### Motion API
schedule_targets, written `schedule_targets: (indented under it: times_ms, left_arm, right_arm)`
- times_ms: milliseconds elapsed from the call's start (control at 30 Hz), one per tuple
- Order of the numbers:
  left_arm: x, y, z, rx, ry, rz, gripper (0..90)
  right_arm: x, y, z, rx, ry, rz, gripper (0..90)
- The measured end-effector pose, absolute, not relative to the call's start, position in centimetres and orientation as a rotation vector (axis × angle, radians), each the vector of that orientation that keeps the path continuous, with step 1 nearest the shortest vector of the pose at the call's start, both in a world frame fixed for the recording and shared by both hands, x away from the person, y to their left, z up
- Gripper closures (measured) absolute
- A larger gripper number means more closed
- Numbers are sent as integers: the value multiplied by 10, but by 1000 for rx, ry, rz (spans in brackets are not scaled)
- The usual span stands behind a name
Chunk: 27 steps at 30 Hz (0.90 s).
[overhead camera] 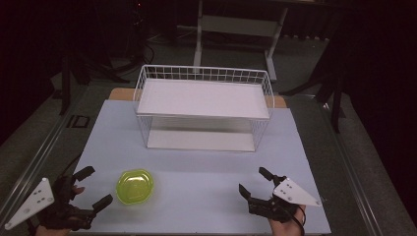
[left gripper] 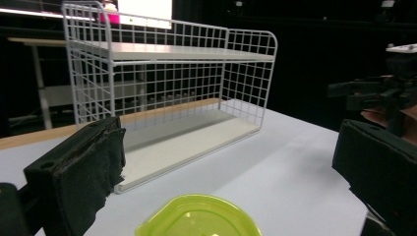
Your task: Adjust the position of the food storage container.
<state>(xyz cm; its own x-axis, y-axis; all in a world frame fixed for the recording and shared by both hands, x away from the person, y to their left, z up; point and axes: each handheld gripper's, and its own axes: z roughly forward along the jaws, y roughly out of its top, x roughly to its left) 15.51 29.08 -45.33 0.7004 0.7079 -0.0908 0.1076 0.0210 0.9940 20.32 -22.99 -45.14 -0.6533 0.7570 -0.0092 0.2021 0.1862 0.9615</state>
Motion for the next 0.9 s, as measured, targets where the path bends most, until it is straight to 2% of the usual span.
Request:
schedule_targets:
  times_ms: [200,467,633,833,900]
  left_arm:
    - [158,286,-464,1559,746,513,2]
    - [166,277,-460,1635,769,487,3]
    - [172,290,-462,1618,874,378,3]
    - [177,305,-469,1679,945,432,3]
    - [178,311,-472,1667,962,414,3]
  right_arm:
    - [204,-226,-453,883,1995,1484,167]
    - [205,-224,-455,884,2005,1482,166]
    - [205,-224,-455,881,2010,1491,166]
    - [207,-225,-457,896,2017,1492,166]
    - [207,-224,-456,893,2018,1495,167]
